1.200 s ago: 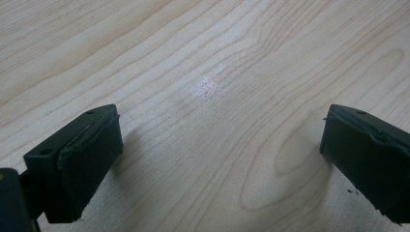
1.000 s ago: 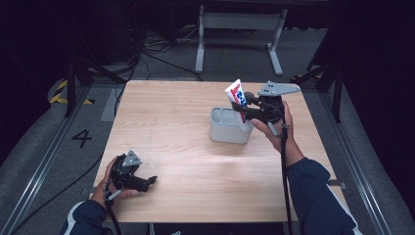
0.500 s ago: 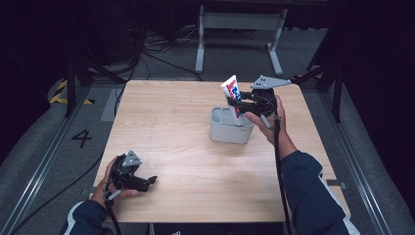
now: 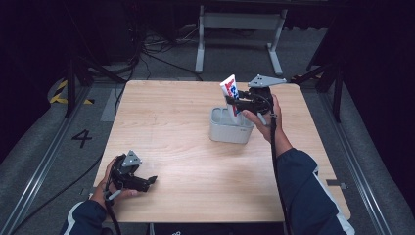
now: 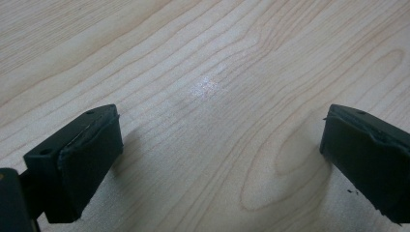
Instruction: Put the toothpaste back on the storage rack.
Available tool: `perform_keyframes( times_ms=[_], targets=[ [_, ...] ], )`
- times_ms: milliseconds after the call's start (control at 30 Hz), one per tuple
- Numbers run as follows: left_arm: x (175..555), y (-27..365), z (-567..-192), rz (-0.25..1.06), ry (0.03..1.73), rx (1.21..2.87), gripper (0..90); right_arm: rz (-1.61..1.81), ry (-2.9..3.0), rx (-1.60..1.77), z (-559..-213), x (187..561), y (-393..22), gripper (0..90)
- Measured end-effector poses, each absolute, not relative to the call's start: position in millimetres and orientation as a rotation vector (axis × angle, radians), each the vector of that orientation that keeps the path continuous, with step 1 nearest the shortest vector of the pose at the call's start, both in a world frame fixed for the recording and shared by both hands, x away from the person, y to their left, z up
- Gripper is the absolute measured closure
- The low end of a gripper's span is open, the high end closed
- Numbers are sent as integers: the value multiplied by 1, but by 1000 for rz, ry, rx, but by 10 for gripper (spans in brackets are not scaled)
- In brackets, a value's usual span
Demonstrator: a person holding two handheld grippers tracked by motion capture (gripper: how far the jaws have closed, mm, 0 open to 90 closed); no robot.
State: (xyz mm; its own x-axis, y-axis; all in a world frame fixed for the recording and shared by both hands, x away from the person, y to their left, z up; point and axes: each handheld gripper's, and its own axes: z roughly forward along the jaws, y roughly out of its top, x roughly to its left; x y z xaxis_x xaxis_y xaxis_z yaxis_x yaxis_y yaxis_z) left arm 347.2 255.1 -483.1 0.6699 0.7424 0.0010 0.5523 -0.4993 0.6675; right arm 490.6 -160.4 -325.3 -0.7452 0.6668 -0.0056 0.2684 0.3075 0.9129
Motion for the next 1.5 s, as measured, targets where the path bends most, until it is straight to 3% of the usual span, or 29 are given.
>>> perform_keyframes(
  times_ms=[1500],
  targets=[
    [347,255,-483,383,991,2239,18,1292,2333,815,-372,484,-175,594]
  ],
)
